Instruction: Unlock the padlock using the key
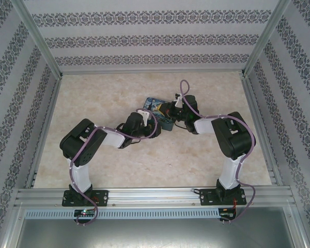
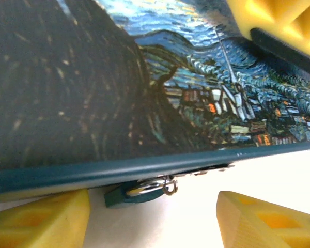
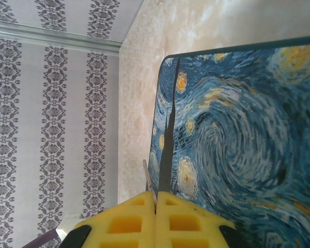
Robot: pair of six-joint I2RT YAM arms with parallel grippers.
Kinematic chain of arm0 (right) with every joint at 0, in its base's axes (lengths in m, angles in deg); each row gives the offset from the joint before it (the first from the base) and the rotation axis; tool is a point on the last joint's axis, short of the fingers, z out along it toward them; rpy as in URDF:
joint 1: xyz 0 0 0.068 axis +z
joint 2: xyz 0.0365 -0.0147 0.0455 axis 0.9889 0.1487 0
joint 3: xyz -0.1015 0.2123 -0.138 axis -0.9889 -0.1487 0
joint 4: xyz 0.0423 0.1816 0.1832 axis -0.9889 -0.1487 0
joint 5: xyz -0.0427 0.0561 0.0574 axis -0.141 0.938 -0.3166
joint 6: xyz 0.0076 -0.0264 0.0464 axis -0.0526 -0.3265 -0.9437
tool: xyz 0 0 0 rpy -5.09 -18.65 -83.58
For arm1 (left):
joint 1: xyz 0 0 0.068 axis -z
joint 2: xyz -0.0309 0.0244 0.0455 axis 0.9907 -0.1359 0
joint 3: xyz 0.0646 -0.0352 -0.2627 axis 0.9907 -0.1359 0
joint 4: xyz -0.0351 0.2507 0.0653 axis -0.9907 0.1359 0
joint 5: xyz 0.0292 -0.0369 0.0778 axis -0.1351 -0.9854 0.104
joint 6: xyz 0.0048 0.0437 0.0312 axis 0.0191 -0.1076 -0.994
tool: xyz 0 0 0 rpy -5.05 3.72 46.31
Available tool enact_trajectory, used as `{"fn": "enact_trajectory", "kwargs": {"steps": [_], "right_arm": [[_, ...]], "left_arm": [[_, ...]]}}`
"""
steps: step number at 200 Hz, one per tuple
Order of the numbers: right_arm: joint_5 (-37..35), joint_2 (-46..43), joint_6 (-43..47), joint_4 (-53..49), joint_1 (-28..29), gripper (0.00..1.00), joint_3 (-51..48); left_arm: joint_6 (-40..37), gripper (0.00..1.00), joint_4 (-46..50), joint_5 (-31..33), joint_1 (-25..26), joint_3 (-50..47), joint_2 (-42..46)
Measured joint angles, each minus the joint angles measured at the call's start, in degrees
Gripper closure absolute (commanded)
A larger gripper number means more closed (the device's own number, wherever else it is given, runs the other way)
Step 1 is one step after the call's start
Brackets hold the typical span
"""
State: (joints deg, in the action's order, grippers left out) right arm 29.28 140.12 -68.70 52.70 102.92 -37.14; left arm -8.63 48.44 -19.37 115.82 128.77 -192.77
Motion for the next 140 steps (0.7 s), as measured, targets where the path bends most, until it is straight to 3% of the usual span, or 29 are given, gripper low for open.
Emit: {"fn": "enact_trajectory", "kwargs": {"steps": [90,140], "right_arm": [[0.02,0.33,-0.66,0.79,0.00,1.00,0.00],[0.02,0.33,-0.68,0.79,0.00,1.00,0.00]], "left_arm": [[0.50,0.34,-2.36,-1.97,-0.11,1.51,-2.01],[5.77,0.34,-6.27,-6.36,-0.26,0.42,-2.21]]}}
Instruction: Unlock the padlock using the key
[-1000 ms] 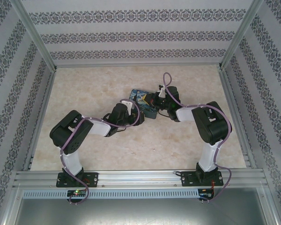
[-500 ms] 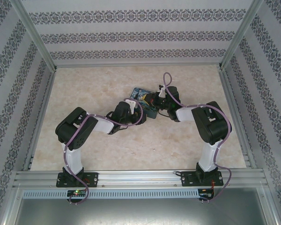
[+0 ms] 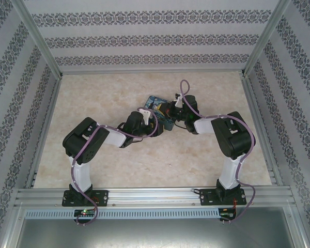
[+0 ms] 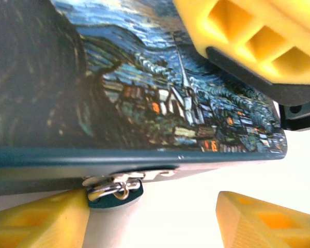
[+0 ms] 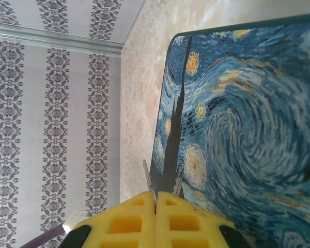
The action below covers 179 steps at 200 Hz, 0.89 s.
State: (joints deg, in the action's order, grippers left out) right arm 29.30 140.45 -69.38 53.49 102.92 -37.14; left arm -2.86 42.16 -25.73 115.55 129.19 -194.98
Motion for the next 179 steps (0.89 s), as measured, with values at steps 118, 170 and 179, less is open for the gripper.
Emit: {"fn": "enact_trajectory", "kwargs": {"steps": [118,170,179], "right_arm": [[0.00,0.00,0.00,0.00,0.00,1.00,0.00],[0.00,0.22,-0.02,0.79,0.00,1.00,0.00],[0.00,0.22,-0.02,0.83,0.00,1.00,0.00]], "left_arm": [[12.92,0.34,-15.76,-1.25,0.00,-4.15,-3.30],[18.51,0.35,-22.80,-0.28,0.00,-4.39,-6.10],[19.17,0.35,-23.47,0.07,0.00,-4.70,-6.16]]}}
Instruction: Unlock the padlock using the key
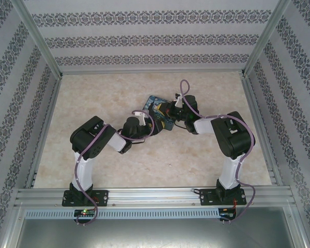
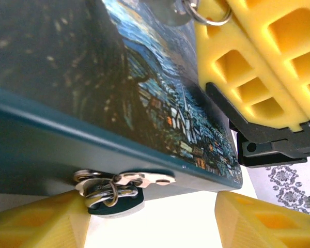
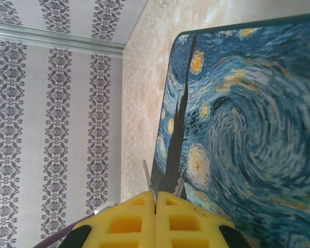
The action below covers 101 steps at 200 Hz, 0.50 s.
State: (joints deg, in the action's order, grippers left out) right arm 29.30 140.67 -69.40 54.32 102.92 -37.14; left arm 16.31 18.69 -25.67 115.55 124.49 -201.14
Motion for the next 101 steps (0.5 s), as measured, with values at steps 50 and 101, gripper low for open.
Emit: {"fn": "enact_trajectory", "kwargs": {"steps": [50,101], "right_arm": [[0.00,0.15,-0.22,0.44,0.00,1.00,0.00],[0.00,0.15,-0.22,0.46,0.00,1.00,0.00]], "left_arm": [[2.14,0.37,-2.89,3.10,0.96,-0.57,-0.94],[3.76,0.38,-5.86,4.15,1.55,-1.29,-1.77]]}}
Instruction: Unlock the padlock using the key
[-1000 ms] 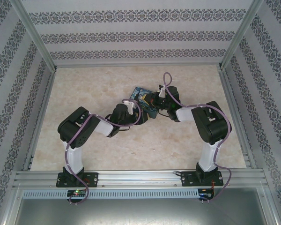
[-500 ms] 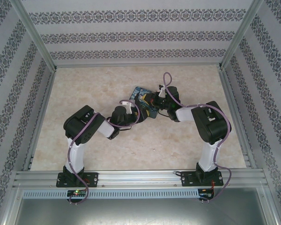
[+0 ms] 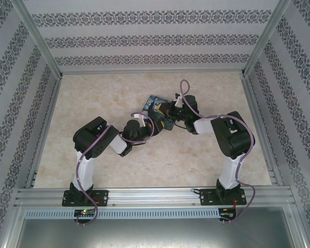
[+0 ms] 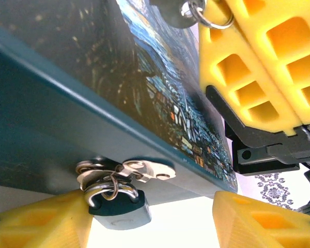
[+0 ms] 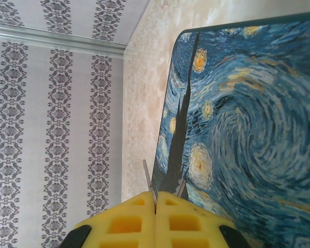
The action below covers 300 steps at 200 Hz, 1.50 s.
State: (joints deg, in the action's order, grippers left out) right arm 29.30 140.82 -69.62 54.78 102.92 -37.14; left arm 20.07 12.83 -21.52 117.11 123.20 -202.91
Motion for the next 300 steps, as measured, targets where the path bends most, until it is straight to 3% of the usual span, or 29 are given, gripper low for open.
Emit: {"fn": "enact_trajectory", "kwargs": {"steps": [170,300], "right_arm": [[0.39,0.70,-0.22,2.14,0.00,1.00,-0.04],[0.39,0.72,-0.79,2.23,0.00,1.00,-0.04]], "left_arm": [[5.33,0.39,-7.69,5.86,2.19,-3.58,-1.25],[4.68,0.58,-7.08,8.76,2.23,-2.36,-3.08]]}}
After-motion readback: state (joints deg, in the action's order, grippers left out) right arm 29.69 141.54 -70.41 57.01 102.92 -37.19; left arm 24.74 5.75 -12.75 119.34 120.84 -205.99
